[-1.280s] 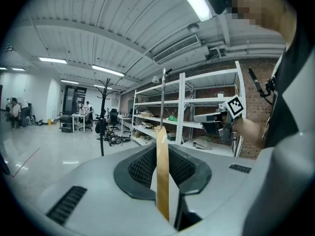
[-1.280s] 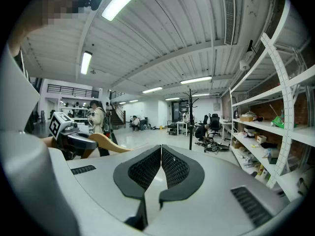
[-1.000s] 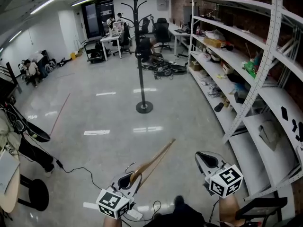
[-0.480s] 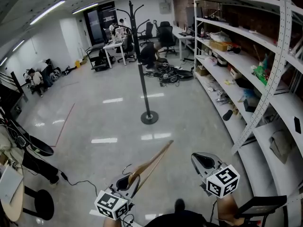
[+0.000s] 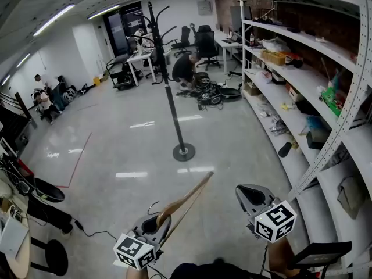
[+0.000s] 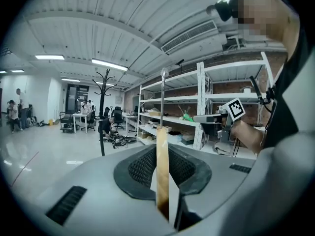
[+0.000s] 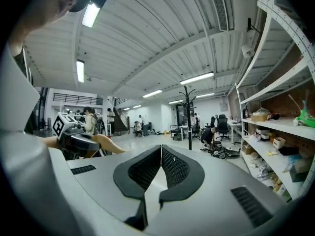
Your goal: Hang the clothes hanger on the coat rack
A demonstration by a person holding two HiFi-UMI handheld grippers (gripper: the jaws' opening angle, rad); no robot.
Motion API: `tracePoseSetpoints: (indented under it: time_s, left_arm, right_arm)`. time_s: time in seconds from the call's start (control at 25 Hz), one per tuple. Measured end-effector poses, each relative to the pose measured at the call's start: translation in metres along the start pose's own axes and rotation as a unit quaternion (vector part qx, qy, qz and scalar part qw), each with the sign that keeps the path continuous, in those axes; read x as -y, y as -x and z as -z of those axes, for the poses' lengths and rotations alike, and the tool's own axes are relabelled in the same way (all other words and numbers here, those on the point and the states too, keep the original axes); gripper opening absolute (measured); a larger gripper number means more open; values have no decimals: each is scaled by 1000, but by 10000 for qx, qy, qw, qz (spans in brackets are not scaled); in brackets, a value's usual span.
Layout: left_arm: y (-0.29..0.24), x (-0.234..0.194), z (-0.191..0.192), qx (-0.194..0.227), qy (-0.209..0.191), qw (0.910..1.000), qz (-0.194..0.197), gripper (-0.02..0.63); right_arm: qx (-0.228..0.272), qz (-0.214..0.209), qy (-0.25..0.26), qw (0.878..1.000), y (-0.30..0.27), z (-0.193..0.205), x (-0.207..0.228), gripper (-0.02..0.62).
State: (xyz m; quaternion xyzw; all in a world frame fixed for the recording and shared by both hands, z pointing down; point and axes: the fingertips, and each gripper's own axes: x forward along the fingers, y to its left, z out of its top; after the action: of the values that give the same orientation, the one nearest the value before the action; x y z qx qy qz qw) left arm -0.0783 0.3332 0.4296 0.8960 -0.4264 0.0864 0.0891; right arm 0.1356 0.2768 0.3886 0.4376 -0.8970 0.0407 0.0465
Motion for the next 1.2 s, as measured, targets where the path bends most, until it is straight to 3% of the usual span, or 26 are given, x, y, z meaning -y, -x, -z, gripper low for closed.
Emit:
tracePoseSetpoints:
  time_s: [0.32, 0.88, 1.2]
  left_arm:
    - [-52, -45, -6, -131, -23, 9999, 93, 52]
    - [-139, -222, -50, 105, -223, 9984, 510, 52]
    - [-195, -266, -74, 143, -254, 9969, 736, 52]
  right_arm:
    - [-110, -17, 40, 9999, -61, -1, 36, 8]
    - [-387, 302, 121, 9987, -248, -26, 75, 8]
    - [-399, 271, 126, 9988, -310, -32, 112, 8]
